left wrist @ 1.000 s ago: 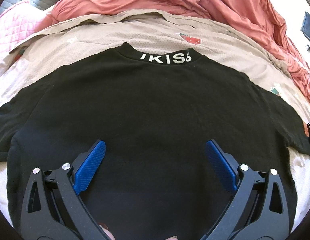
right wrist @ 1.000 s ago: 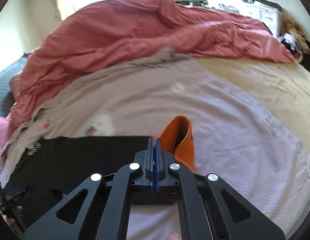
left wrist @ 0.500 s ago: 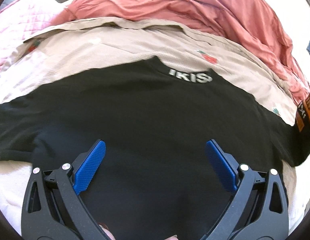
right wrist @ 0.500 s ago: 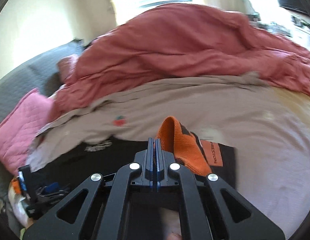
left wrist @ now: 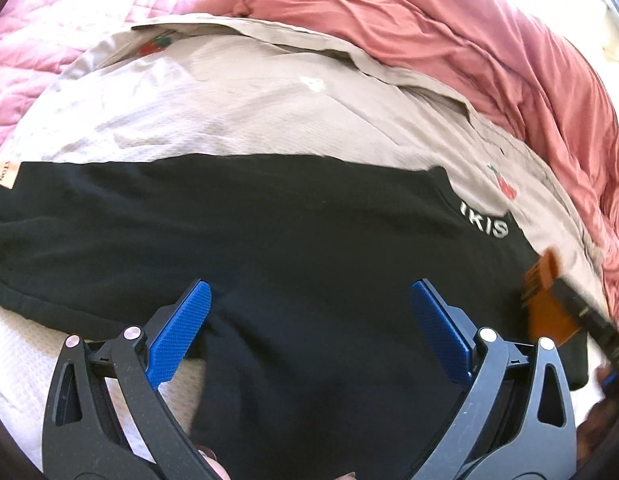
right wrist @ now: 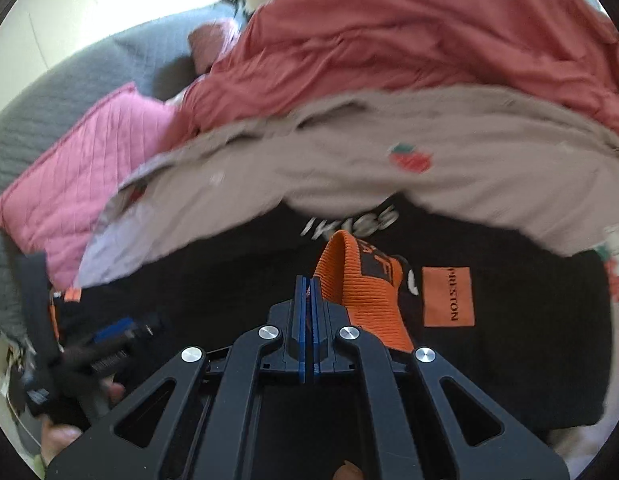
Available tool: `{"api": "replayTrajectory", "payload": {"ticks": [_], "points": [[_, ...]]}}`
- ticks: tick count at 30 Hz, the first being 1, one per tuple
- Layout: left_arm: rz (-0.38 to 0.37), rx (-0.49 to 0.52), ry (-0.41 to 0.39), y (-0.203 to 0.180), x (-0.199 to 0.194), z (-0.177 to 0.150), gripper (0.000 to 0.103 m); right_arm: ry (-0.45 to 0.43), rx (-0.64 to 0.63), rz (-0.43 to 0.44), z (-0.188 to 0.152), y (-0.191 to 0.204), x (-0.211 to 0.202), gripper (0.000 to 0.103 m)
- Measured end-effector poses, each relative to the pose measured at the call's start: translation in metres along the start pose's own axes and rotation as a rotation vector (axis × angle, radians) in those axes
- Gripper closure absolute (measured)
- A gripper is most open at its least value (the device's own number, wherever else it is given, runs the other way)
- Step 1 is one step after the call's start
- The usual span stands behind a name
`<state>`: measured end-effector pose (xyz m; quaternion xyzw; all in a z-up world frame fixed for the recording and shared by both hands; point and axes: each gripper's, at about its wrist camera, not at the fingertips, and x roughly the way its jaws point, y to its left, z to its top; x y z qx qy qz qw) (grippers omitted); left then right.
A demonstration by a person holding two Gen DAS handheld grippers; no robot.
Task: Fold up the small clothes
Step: 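Lift the sleeve with the right tool and carry it across the shirt body, then lay the orange cuff flat on the shirt body and open the right tool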
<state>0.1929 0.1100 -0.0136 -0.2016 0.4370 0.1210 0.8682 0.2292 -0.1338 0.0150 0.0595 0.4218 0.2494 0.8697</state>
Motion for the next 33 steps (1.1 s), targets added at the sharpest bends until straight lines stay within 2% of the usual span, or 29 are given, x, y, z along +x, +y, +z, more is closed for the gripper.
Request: {"api": "replayTrajectory", "payload": {"ticks": [4, 7, 9, 11, 12, 15, 18, 19, 22, 24, 25, 27, 28, 30, 31, 33], "points": [[-0.028, -0.022, 0.008, 0.004, 0.002, 0.001, 0.009, 0.028, -0.005, 0.084, -0.007, 0.012, 0.009, 0.099], [-0.047, -0.014, 0.008, 0.001, 0.003, 0.000, 0.009, -0.014, 0.007, 0.096, -0.004, 0.005, -0.011, 0.091], [-0.075, 0.002, -0.003, -0.004, 0.001, -0.001, 0.009, -0.056, 0.025, 0.074, -0.002, -0.008, -0.031, 0.088], [-0.165, 0.008, -0.001, -0.012, -0.001, -0.004, 0.010, -0.091, 0.033, 0.024, -0.004, -0.023, -0.050, 0.082], [-0.242, 0.017, 0.008, -0.021, -0.002, -0.007, 0.010, -0.108, 0.042, -0.010, -0.006, -0.032, -0.059, 0.080], [-0.349, 0.088, 0.037, -0.053, -0.003, -0.017, 0.024, -0.128, 0.087, -0.052, -0.017, -0.058, -0.079, 0.078], [-0.471, 0.133, 0.140, -0.088, 0.007, -0.031, 0.034, -0.148, 0.131, -0.085, -0.034, -0.084, -0.101, 0.078], [-0.478, 0.143, 0.167, -0.097, 0.012, -0.036, 0.038, -0.158, 0.142, -0.099, -0.040, -0.092, -0.109, 0.078], [-0.440, 0.122, 0.249, -0.115, 0.032, -0.045, 0.041, -0.175, 0.155, -0.130, -0.051, -0.106, -0.122, 0.078], [-0.410, 0.114, 0.252, -0.122, 0.040, -0.048, 0.041, -0.182, 0.166, -0.148, -0.058, -0.115, -0.129, 0.078], [-0.396, 0.123, 0.244, -0.127, 0.042, -0.048, 0.046, -0.184, 0.178, -0.153, -0.063, -0.120, -0.132, 0.078], [-0.376, 0.152, 0.219, -0.137, 0.042, -0.047, 0.062, -0.184, 0.197, -0.161, -0.068, -0.127, -0.133, 0.078], [-0.383, 0.158, 0.218, -0.140, 0.043, -0.047, 0.075, -0.183, 0.208, -0.164, -0.070, -0.130, -0.132, 0.078], [-0.380, 0.169, 0.212, -0.143, 0.045, -0.047, 0.085, -0.177, 0.230, -0.167, -0.072, -0.134, -0.130, 0.078], [-0.372, 0.184, 0.191, -0.142, 0.042, -0.049, 0.096, -0.173, 0.234, -0.169, -0.073, -0.135, -0.129, 0.078], [-0.375, 0.211, 0.159, -0.137, 0.037, -0.051, 0.096, -0.169, 0.229, -0.179, -0.073, -0.134, -0.126, 0.078]]}}
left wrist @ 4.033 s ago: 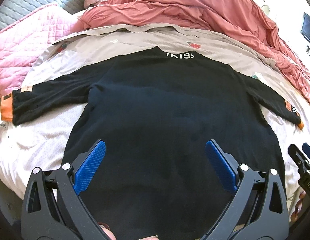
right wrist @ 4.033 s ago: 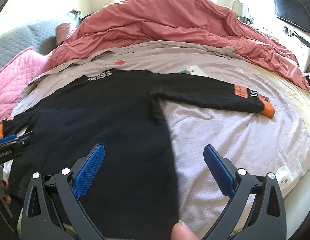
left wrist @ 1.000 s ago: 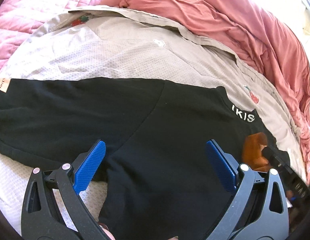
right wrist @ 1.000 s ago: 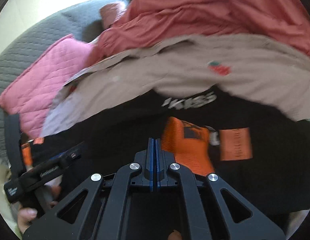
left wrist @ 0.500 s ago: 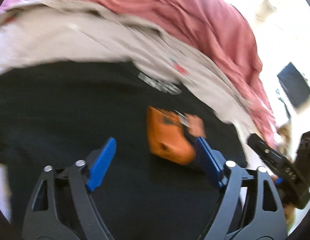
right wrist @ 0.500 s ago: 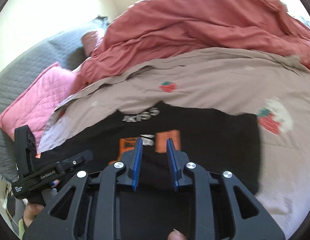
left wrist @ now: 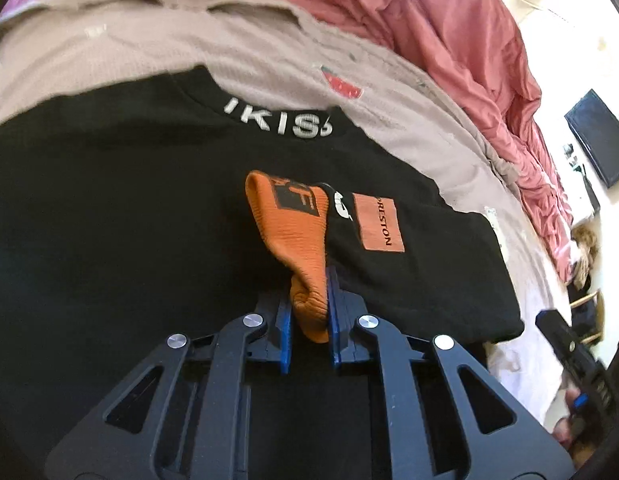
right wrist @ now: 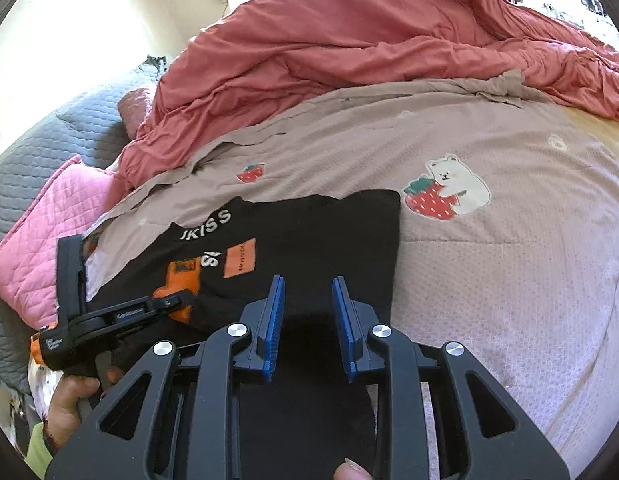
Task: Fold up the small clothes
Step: 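Lay the orange cuff flat on the shirt body and open the right tool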
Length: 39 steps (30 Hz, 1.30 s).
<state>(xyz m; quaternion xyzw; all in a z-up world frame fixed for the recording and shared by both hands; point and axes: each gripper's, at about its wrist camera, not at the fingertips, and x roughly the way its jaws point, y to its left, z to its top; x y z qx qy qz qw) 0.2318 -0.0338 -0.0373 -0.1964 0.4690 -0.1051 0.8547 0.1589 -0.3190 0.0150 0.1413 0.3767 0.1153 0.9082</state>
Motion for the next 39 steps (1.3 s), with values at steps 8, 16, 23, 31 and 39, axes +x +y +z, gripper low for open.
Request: {"api": "replayTrajectory", "payload": {"ticks": [8, 16, 23, 31, 39], "points": [[0.087, 0.022, -0.189, 0.029, -0.057, 0.015, 0.096, 0.023, -0.041, 0.013, -0.001, 0.025, 0.014, 0.078], [0.149, -0.049, -0.219, 0.079, -0.095, 0.021, 0.096, 0.067, -0.111, -0.009, -0.002, 0.057, 0.035, 0.078], [0.179, -0.076, -0.152, 0.093, -0.074, 0.015, 0.096, 0.073, -0.172, -0.069, 0.005, 0.072, 0.050, 0.078], [0.169, -0.096, -0.129, 0.103, -0.077, 0.012, 0.094, 0.110, -0.243, -0.088, 0.006, 0.090, 0.084, 0.077], [0.244, -0.141, -0.159, 0.125, -0.092, 0.015, 0.092, 0.206, -0.171, -0.176, 0.003, 0.054, 0.119, 0.078]]}}
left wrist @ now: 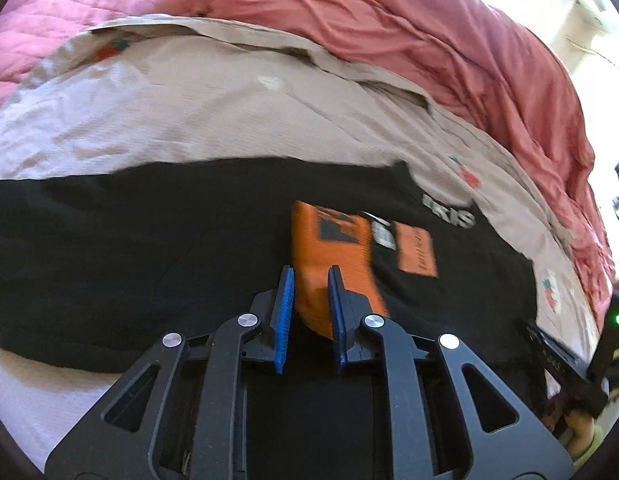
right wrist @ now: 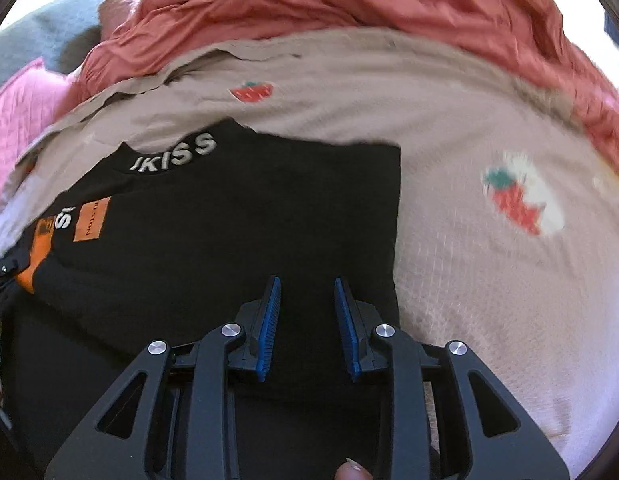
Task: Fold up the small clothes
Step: 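Lay the orange cuff flat on the shirt body and open the right tool, then withdraw the right tool and move the left tool toward the other sleeve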
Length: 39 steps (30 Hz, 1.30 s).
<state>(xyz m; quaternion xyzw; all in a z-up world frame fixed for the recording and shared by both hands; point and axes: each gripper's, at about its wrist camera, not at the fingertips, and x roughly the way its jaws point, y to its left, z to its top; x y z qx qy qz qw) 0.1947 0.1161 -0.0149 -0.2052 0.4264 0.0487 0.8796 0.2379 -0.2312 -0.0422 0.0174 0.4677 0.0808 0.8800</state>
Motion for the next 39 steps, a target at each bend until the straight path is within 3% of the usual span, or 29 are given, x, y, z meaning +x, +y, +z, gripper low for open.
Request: {"api": "replayTrajectory", "payload": {"ticks": [5, 7, 11, 17, 22, 27, 30, 33, 39], "points": [[0.009, -0.032, -0.076, 0.012, -0.021, 0.009, 0.092, -0.015, 0.010, 0.013, -0.002, 0.000, -0.007, 0.076], [0.006, -0.007, -0.098, 0.006, -0.027, 0.010, 0.092, -0.036, 0.007, 0.031, -0.005, 0.001, -0.016, 0.067], [-0.046, 0.094, -0.114, -0.025, -0.032, 0.004, 0.092, -0.065, -0.014, 0.046, -0.010, 0.001, -0.032, 0.065], [-0.033, 0.219, -0.036, -0.057, -0.005, -0.015, 0.088, -0.098, -0.033, 0.062, -0.012, 0.004, -0.047, 0.062], [-0.004, 0.202, 0.069, -0.047, 0.024, -0.023, 0.084, -0.093, -0.059, 0.076, -0.011, 0.014, -0.044, 0.061], [-0.028, 0.177, 0.078, -0.040, 0.026, -0.024, 0.084, -0.061, -0.075, 0.069, -0.012, 0.020, -0.033, 0.061], [-0.041, 0.165, 0.081, -0.037, 0.026, -0.025, 0.084, -0.007, -0.052, 0.011, -0.014, 0.012, -0.020, 0.061], [-0.059, 0.144, 0.086, -0.035, 0.026, -0.023, 0.084, 0.028, 0.023, 0.057, -0.017, 0.000, -0.013, 0.061], [-0.071, 0.122, 0.087, -0.033, 0.021, -0.021, 0.082, 0.018, 0.022, 0.063, -0.019, 0.000, -0.018, 0.061]]}}
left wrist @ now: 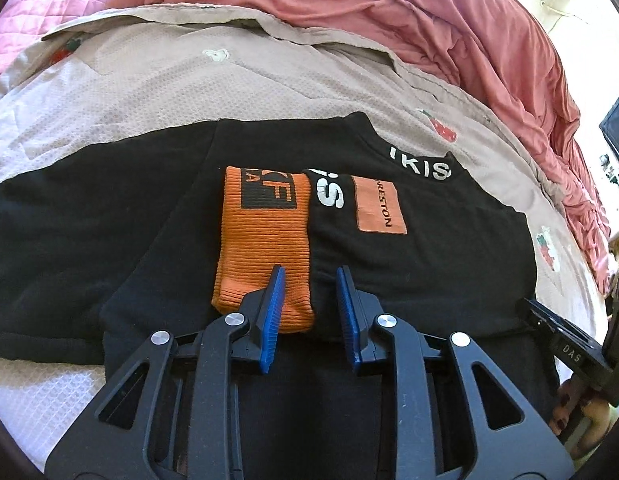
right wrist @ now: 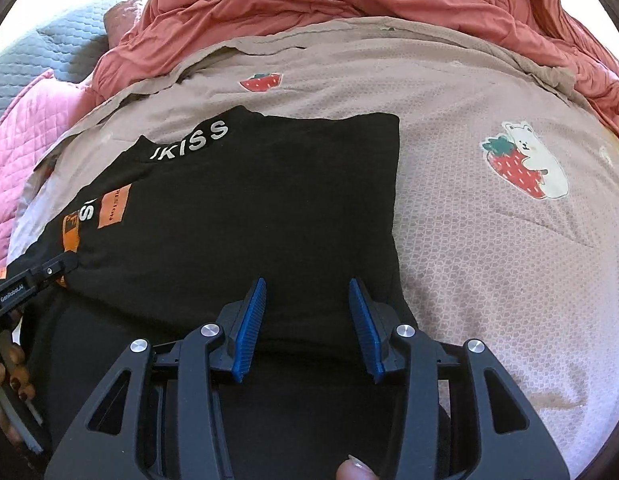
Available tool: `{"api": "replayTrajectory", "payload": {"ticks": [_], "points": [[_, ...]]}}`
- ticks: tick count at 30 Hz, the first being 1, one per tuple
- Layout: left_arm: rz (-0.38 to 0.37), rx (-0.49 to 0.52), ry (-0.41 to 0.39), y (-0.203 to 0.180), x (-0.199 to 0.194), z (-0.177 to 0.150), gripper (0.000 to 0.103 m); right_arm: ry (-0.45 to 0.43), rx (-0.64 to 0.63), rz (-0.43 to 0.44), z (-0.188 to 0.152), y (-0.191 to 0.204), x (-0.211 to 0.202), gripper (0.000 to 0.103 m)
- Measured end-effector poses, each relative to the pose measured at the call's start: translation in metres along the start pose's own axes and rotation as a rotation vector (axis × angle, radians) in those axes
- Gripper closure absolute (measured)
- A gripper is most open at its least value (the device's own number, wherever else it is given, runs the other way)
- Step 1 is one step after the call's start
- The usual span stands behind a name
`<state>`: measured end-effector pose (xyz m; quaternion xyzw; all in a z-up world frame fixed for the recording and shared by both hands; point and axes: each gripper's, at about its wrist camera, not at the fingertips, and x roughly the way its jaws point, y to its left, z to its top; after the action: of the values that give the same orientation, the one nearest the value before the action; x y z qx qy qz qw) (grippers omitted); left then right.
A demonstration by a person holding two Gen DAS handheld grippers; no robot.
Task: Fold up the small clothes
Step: 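Withdraw the right tool and move the left tool toward the other sleeve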
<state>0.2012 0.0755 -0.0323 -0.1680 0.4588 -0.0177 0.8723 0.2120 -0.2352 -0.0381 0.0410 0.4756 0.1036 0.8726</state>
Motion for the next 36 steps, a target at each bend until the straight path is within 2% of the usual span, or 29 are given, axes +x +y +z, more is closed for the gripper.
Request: {"api": "replayTrajectory", "payload": {"ticks": [3, 5, 8, 12, 15, 16, 17, 21, 24, 36], "points": [[-0.007, 0.008, -0.001, -0.003, -0.002, 0.001, 0.071, -0.004, 0.002, 0.003, -0.001, -0.001, -0.002, 0.061], [-0.003, 0.029, -0.004, -0.007, -0.004, 0.001, 0.059, -0.009, 0.001, 0.010, -0.002, 0.000, -0.005, 0.057], [0.031, 0.059, -0.019, -0.012, -0.010, 0.002, 0.050, -0.022, -0.006, 0.012, -0.003, 0.001, -0.010, 0.052], [0.030, 0.050, -0.031, -0.011, -0.016, 0.003, 0.042, -0.039, -0.015, 0.007, -0.005, 0.003, -0.016, 0.046], [0.035, 0.040, -0.041, -0.009, -0.020, 0.005, 0.033, -0.052, -0.013, 0.016, -0.006, 0.004, -0.021, 0.035], [0.038, 0.033, -0.044, -0.008, -0.022, 0.005, 0.024, -0.058, -0.014, 0.010, -0.006, 0.004, -0.023, 0.034], [0.038, 0.025, -0.049, -0.006, -0.023, 0.005, 0.020, -0.062, -0.015, 0.007, -0.006, 0.005, -0.024, 0.034], [0.040, 0.016, -0.066, -0.004, -0.031, 0.006, 0.016, -0.070, -0.008, 0.013, -0.005, 0.005, -0.029, 0.033], [0.046, 0.020, -0.079, -0.004, -0.037, 0.005, 0.011, -0.088, 0.006, 0.016, -0.006, 0.003, -0.034, 0.019], [0.096, 0.032, -0.173, 0.007, -0.079, -0.002, 0.010, -0.123, -0.029, 0.056, -0.007, 0.024, -0.058, 0.019]]}}
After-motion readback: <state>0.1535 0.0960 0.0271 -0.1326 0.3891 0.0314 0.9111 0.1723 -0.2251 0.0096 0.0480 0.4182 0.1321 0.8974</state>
